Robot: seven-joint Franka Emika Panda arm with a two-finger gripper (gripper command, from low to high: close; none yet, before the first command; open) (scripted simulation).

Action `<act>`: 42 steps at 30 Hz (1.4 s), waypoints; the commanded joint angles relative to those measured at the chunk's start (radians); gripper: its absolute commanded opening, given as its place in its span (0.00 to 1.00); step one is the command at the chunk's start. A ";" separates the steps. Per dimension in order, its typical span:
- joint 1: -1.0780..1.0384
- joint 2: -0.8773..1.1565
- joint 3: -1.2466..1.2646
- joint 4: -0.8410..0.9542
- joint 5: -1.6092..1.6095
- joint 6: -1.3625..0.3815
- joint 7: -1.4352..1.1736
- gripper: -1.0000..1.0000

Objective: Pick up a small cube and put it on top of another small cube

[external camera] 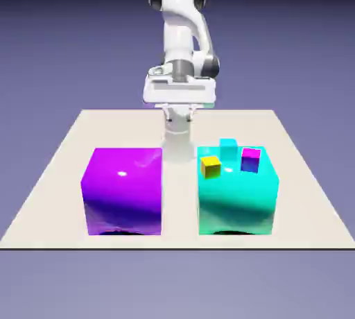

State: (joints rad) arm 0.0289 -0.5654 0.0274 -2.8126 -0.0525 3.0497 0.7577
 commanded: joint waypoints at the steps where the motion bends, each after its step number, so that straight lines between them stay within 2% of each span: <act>1: 0.014 0.004 0.023 -0.002 -0.044 0.011 0.014 0.50; 7: 0.108 0.045 0.158 -0.005 -0.304 0.044 0.088 0.50; 33: 0.864 0.955 0.645 0.382 -1.331 -1.029 0.030 0.50; 42: 0.903 1.147 0.520 0.505 -1.114 -1.420 -0.137 0.50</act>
State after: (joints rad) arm 0.9319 0.5811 0.5470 -2.3075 -1.1669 1.6298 0.6208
